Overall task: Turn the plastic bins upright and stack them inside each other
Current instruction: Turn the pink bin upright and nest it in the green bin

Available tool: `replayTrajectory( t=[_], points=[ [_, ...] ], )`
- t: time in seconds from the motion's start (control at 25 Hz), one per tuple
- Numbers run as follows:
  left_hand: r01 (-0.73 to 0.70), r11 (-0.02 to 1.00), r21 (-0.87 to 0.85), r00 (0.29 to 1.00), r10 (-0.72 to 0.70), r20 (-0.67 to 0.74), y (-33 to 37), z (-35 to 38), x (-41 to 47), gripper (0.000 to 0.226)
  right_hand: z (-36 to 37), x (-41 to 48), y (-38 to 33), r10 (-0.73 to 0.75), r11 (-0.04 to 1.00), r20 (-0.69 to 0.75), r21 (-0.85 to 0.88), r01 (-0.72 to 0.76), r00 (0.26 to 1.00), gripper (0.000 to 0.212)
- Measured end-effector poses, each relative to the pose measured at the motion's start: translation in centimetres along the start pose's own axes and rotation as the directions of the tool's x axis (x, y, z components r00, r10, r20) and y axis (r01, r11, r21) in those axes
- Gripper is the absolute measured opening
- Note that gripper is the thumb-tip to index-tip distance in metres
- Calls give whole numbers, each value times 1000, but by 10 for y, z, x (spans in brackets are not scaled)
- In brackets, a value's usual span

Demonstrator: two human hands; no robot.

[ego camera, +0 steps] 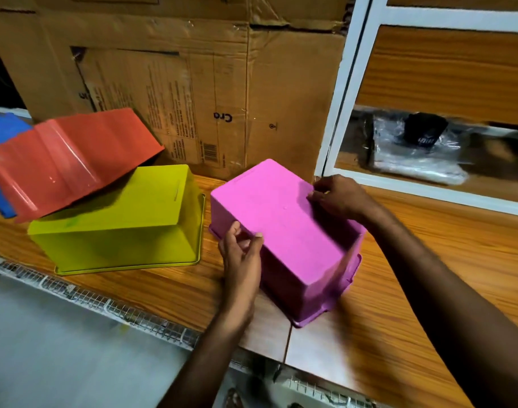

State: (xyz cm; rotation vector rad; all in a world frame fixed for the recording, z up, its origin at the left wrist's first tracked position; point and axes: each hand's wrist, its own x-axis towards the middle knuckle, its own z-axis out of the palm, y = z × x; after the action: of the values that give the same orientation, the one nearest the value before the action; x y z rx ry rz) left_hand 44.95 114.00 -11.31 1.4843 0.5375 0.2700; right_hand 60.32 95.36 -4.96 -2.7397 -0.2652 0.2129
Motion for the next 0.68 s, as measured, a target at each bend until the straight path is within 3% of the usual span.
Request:
replayTrajectory(
  t=[0.08, 0.24, 0.44, 0.56, 0.68],
  points=[
    [-3, 1000, 4, 1000, 3, 2, -5, 3, -8, 73, 9, -17, 8, -7, 998, -22, 68, 8, 1000, 39],
    [-18, 999, -45, 1000, 18, 3, -10, 14, -32, 72, 23, -45, 15, 22, 976, -24, 217, -16, 999, 46],
    [-53, 997, -54, 998, 54, 18, -2, 5, -48, 52, 17, -81, 33, 125, 890, 34, 438, -127, 992, 59],
    [-96, 995, -39, 995, 95, -18, 14, 7, -56, 42, 9, -98, 32, 102, 837, 10, 540, -92, 995, 67],
    [-125, 983, -137, 991, 118, -55, 22, 2, -65, 40, -2, -120, 29, 66, 789, -78, 614, -4, 995, 64]
  ],
)
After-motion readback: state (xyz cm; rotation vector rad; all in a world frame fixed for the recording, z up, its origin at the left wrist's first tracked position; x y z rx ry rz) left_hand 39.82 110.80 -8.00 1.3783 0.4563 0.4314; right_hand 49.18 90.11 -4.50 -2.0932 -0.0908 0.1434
